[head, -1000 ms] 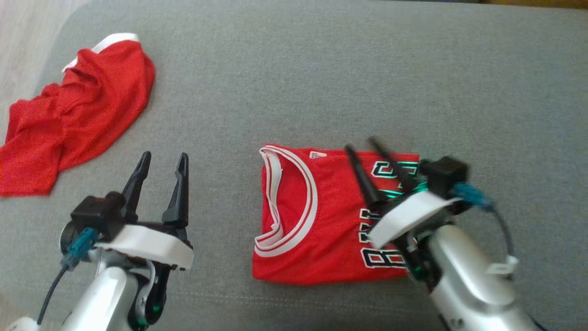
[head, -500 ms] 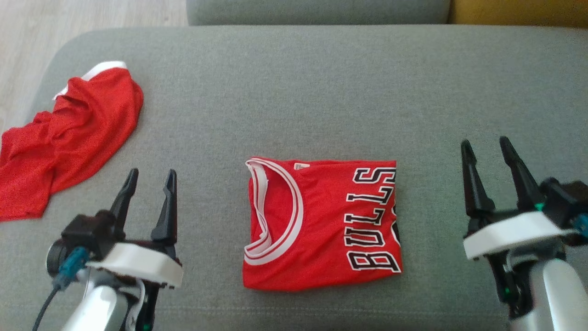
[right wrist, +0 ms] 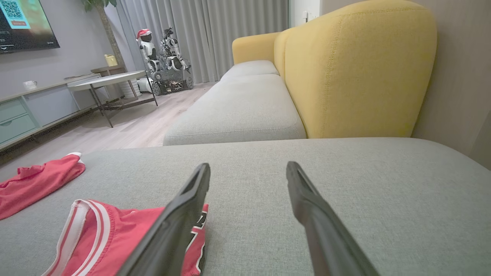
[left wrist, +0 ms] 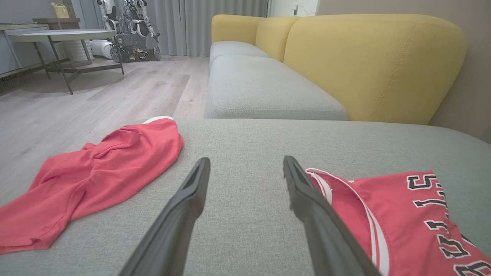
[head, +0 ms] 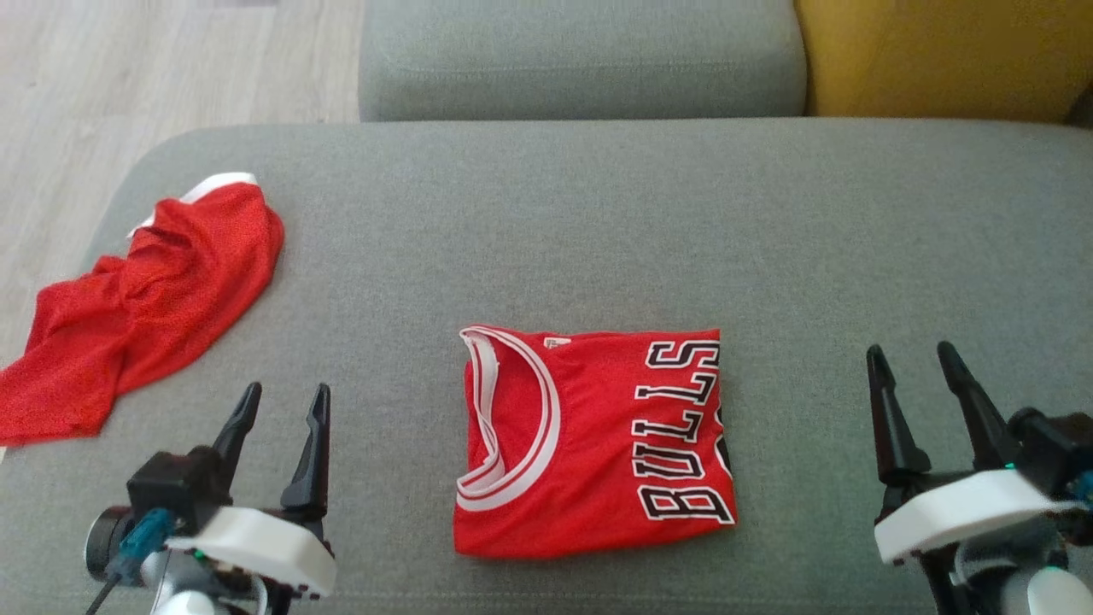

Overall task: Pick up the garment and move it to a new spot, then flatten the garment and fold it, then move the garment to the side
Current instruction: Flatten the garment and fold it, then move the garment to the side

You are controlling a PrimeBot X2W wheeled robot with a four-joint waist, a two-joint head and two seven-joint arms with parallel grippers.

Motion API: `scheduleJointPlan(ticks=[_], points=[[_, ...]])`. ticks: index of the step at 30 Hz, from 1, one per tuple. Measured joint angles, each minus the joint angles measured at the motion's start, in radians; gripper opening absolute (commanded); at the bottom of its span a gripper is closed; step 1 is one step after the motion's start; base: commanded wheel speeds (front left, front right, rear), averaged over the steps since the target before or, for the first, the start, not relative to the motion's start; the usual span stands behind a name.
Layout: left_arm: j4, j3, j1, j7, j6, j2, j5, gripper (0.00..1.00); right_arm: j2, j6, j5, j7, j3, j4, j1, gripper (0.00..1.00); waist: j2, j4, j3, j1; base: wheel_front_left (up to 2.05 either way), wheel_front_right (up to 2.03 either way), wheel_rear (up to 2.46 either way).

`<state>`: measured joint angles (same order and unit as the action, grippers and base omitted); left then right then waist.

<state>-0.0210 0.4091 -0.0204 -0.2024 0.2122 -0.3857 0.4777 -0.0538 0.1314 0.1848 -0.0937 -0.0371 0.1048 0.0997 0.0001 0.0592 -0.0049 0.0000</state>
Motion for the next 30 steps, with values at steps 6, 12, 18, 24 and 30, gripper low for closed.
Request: scheduleJointPlan(ticks=[6,12,18,24,30], points=[[0.018,0.003,-0.017,0.009,0.008,-0.016,0.000,1.00,0.006,0.000,0.000,-0.012,0.000,0.009,0.018,1.00,0.0000,0.005,-0.013,0.0000,0.00,0.00,0.00],[0.023,0.004,-0.017,0.018,0.017,-0.020,0.000,1.00,0.007,0.000,0.000,-0.014,-0.001,0.012,0.018,1.00,0.0000,0.006,-0.016,0.0000,0.00,0.00,0.00],[0.027,0.010,-0.017,0.025,0.018,-0.023,0.000,1.00,0.008,0.000,0.000,-0.021,-0.002,0.012,0.019,1.00,0.0000,0.007,-0.014,0.0000,0.00,0.00,0.00],[0.027,0.013,-0.016,0.026,0.027,-0.024,0.000,1.00,0.008,0.000,0.000,-0.021,-0.004,0.010,0.019,1.00,0.0000,0.005,-0.008,0.0000,0.00,0.00,0.00],[0.027,0.019,-0.016,0.026,0.027,-0.024,0.000,1.00,0.008,0.000,-0.002,-0.021,-0.005,0.007,0.019,1.00,0.0000,0.004,-0.006,0.0000,0.00,0.00,0.00]])
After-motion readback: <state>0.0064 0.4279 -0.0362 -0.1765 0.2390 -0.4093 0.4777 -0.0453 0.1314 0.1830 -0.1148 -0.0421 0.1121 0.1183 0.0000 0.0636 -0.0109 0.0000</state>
